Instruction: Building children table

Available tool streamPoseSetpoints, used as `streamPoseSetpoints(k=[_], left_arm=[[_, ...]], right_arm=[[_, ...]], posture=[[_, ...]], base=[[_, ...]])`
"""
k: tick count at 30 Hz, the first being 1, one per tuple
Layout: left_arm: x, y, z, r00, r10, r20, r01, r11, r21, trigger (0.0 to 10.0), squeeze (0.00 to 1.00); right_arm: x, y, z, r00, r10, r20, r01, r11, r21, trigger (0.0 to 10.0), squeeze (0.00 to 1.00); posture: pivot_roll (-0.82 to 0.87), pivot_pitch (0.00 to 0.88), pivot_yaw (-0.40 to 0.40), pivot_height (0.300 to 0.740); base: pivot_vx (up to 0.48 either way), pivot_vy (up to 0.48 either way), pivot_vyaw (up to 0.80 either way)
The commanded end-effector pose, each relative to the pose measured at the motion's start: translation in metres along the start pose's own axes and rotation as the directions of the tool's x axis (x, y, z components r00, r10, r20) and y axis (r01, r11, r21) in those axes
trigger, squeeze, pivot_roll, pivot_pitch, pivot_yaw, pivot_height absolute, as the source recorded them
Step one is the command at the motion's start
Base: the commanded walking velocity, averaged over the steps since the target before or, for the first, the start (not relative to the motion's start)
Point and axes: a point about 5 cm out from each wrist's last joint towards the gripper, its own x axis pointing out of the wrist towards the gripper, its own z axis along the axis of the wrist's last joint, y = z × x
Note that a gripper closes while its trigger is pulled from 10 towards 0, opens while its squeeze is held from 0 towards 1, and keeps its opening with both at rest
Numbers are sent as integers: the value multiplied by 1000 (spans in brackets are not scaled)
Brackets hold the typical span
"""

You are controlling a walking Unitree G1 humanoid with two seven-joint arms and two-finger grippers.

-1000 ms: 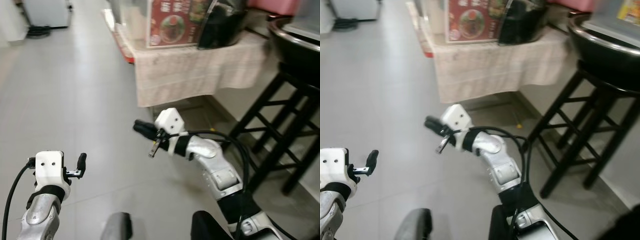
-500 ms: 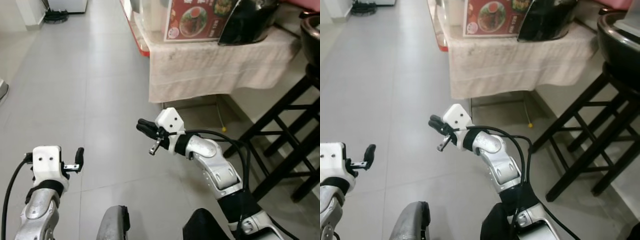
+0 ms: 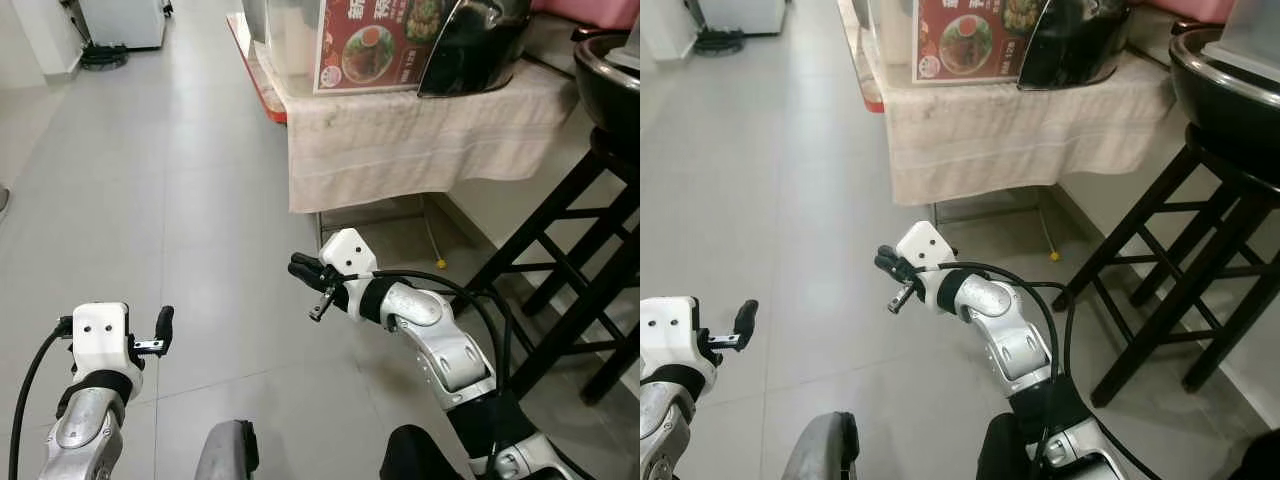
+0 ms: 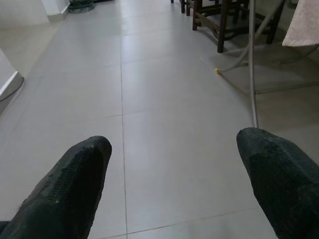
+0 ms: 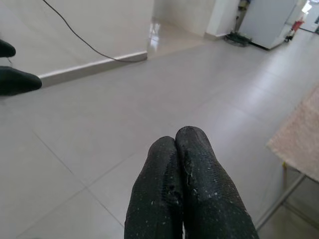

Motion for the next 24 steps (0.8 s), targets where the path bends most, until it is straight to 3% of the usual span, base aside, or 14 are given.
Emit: streamPoseSetpoints(k=[1, 8, 24], left_arm=[[0, 1, -6, 1000, 0, -25, 0, 1000, 0, 10000, 0], [1, 1, -4, 1000, -7, -22, 7, 1000, -2, 10000, 0], [3, 0, -2, 1000, -7, -14, 7, 1000, -2, 10000, 0]], right_arm=[[-3, 2, -2, 1000, 4, -9, -4, 1000, 5, 10000, 0], [-4, 4, -1, 1000, 6, -5, -6, 1000, -2, 10000, 0], [-4, 4, 2, 1000, 5, 9, -5, 1000, -5, 10000, 0]], posture=[[65, 103, -8, 546], [67, 105, -5, 521], [63, 103, -4, 521]], base=[[0, 0, 0], [0, 0, 0], [0, 0, 0]])
